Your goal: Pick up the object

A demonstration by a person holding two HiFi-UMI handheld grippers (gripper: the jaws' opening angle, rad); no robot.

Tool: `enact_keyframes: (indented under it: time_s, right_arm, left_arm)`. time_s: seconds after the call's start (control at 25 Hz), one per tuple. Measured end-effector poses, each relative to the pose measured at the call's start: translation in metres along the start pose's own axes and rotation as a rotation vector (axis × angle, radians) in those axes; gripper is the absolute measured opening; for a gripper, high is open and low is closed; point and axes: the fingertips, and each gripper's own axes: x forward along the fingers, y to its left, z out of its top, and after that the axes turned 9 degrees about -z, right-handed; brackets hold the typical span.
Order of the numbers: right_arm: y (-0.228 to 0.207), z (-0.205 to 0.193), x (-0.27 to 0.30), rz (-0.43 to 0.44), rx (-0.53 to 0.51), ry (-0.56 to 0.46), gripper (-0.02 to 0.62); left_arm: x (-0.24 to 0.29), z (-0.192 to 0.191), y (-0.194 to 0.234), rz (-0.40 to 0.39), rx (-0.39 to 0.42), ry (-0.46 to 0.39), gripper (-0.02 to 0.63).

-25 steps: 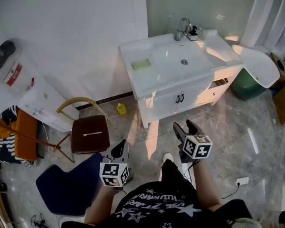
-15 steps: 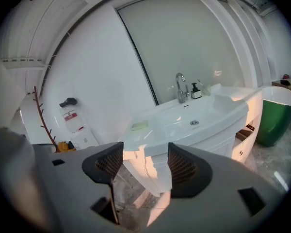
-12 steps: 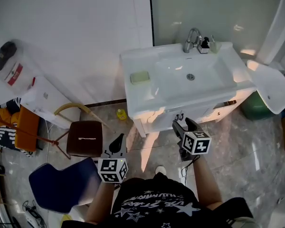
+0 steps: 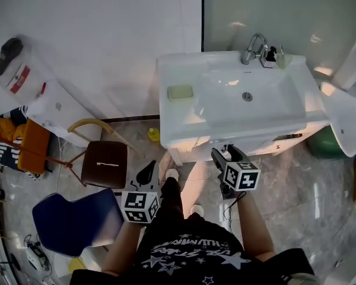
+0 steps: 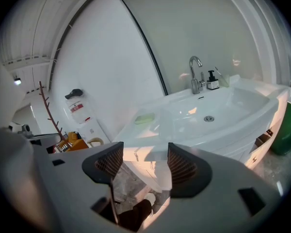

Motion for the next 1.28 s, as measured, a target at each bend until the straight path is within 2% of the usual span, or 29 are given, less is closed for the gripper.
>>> enact_keyframes:
  time_s: [0.28,0.68,1.04,1.28]
  right_arm:
    - [-0.002,0.033,0.039,-0.02,-0.013,-0.006,0.281]
    - [0.01,0.1,0.149,-0.078,-0.039,0.013,0.281]
    - [0.021,0.124,0.231,-0.103,-0.059,0.079,0.281]
    - [0.021,0.135,0.282,-0.134,-0.082,0.116,0.246]
  left_arm:
    - [0.056,0.019,0.035,-0.047,0.0,-0.008,0.015]
    - [0.159,0.054,0.108,-0.144,-0.02,0.014,0.016]
    - [0.221,0.07,0.167,-0.176,-0.022,0.043,0.015]
    - [0.254,0.077,0.197,-0.187,-0.033,0.054,0.017]
